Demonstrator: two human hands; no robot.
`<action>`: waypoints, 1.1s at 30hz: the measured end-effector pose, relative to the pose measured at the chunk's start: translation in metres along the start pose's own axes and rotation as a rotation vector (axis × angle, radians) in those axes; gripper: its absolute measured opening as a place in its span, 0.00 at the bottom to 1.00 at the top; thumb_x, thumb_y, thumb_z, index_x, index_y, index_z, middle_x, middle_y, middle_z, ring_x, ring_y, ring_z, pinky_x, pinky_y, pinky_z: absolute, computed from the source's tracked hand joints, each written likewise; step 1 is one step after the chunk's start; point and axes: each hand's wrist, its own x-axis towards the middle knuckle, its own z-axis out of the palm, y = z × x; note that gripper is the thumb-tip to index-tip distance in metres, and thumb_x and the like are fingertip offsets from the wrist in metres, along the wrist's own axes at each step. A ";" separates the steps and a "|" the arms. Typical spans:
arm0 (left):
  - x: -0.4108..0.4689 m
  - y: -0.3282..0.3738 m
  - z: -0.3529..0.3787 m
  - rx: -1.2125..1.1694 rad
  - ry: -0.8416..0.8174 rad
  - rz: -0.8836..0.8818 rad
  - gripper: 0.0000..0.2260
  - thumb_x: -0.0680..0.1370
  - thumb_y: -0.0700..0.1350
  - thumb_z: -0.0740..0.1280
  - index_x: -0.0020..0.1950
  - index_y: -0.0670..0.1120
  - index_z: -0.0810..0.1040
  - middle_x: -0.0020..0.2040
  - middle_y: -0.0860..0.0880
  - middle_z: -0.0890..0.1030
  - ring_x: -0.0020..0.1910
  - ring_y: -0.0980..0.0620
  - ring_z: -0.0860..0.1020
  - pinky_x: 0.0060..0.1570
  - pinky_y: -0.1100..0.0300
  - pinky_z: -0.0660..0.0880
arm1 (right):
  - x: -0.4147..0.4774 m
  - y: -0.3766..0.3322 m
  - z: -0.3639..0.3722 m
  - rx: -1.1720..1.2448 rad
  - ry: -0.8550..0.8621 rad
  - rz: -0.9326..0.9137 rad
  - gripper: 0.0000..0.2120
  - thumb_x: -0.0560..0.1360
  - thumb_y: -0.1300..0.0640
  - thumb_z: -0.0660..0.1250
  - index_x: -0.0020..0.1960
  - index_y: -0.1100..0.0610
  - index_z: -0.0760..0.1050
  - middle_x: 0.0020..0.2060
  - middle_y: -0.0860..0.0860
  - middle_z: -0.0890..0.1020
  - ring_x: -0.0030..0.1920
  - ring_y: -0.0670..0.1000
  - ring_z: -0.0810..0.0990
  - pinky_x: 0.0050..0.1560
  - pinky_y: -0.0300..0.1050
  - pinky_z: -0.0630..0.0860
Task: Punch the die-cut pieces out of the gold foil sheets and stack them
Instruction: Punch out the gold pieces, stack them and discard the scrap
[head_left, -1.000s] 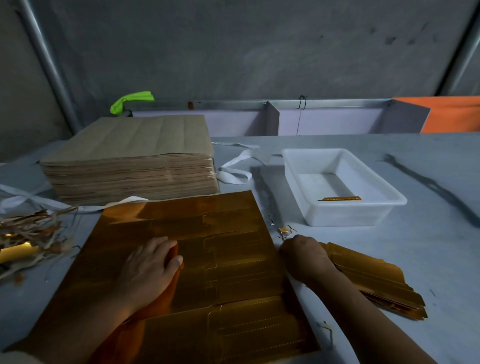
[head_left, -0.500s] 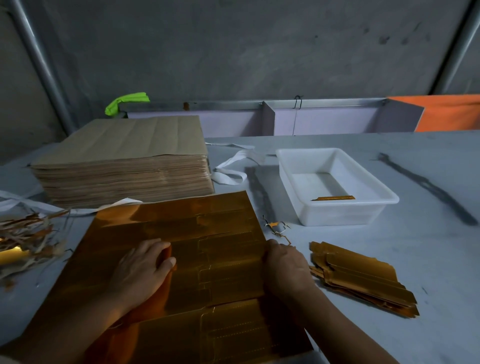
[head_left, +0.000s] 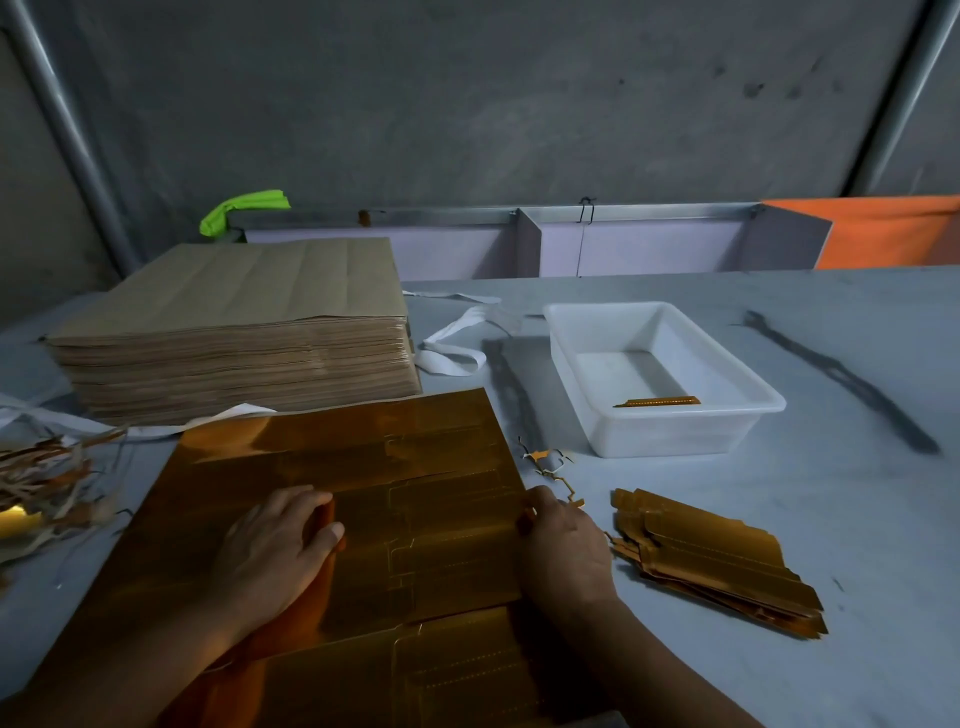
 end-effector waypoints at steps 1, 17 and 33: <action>0.000 0.000 0.001 0.004 0.005 0.005 0.24 0.80 0.62 0.57 0.75 0.59 0.62 0.75 0.54 0.61 0.72 0.51 0.63 0.69 0.49 0.61 | 0.000 0.000 0.000 0.004 0.006 0.000 0.15 0.82 0.56 0.56 0.68 0.50 0.69 0.56 0.51 0.80 0.54 0.51 0.78 0.53 0.45 0.75; -0.004 0.000 -0.001 0.040 0.017 0.047 0.24 0.80 0.64 0.54 0.75 0.59 0.60 0.76 0.55 0.61 0.73 0.53 0.62 0.71 0.51 0.60 | -0.004 -0.003 0.006 -0.062 0.017 -0.094 0.12 0.83 0.57 0.54 0.64 0.51 0.70 0.54 0.51 0.79 0.55 0.52 0.75 0.53 0.44 0.75; 0.006 0.013 -0.032 0.040 -0.247 -0.029 0.30 0.76 0.69 0.58 0.76 0.59 0.59 0.75 0.52 0.59 0.71 0.47 0.63 0.63 0.50 0.69 | 0.011 0.004 -0.006 -0.149 -0.111 -0.214 0.08 0.80 0.50 0.60 0.55 0.49 0.75 0.45 0.48 0.73 0.44 0.49 0.75 0.45 0.43 0.74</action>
